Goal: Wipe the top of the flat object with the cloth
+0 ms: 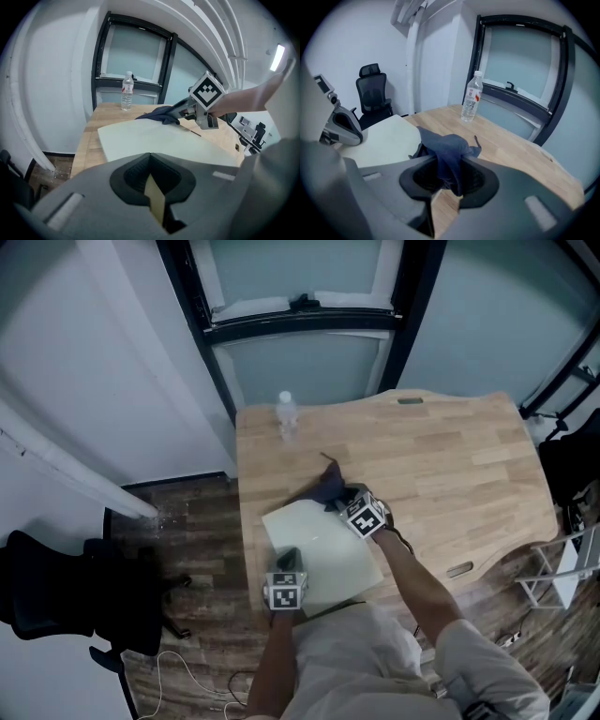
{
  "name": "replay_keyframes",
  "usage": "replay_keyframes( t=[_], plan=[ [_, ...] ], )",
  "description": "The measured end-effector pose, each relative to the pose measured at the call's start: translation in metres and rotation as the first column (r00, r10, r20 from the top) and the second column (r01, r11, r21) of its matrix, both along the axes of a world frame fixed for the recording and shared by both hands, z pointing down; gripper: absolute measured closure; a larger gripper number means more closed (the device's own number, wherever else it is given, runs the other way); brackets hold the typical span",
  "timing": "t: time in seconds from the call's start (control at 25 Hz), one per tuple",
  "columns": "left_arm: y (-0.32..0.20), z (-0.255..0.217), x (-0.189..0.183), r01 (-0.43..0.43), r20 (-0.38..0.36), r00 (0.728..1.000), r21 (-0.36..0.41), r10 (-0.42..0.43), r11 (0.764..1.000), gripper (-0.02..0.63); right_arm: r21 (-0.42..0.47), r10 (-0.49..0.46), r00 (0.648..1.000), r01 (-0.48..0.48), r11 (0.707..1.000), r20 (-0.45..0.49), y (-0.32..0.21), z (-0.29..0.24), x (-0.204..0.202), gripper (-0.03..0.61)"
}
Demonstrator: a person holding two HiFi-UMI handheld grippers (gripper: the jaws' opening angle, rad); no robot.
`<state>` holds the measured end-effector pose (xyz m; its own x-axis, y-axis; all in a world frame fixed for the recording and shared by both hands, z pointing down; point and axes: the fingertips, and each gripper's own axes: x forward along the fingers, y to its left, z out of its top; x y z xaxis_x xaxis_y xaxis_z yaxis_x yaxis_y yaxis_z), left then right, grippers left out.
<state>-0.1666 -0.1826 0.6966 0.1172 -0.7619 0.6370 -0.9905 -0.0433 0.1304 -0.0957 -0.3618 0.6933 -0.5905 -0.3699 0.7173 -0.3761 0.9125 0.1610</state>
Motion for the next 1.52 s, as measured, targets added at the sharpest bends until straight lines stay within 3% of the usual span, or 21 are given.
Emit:
replay_keyframes(
  t=[0.6, 0.92, 1.08, 1.52],
  plan=[
    [0.004, 0.008, 0.002, -0.029, -0.025, 0.999, 0.002, 0.029, 1.000, 0.606, 0.146, -0.126, 0.986, 0.142, 0.979, -0.113, 0.053, 0.004, 0.029, 0.480],
    [0.002, 0.011, -0.002, -0.053, -0.030, 0.998, 0.002, 0.053, 0.999, 0.606, 0.156, -0.071, 0.994, 0.084, 0.984, -0.088, 0.067, 0.006, 0.038, 0.485],
    [0.000, 0.006, -0.003, -0.053, -0.038, 0.998, 0.007, 0.053, 0.999, 0.606, 0.185, -0.106, 0.986, 0.129, 0.974, -0.129, 0.070, 0.006, 0.027, 0.485],
    [0.000, 0.011, 0.000, -0.067, -0.011, 0.998, 0.019, 0.067, 0.998, 0.606, 0.210, -0.252, 0.960, 0.273, 0.939, -0.125, 0.106, 0.008, -0.027, 0.486]
  ],
)
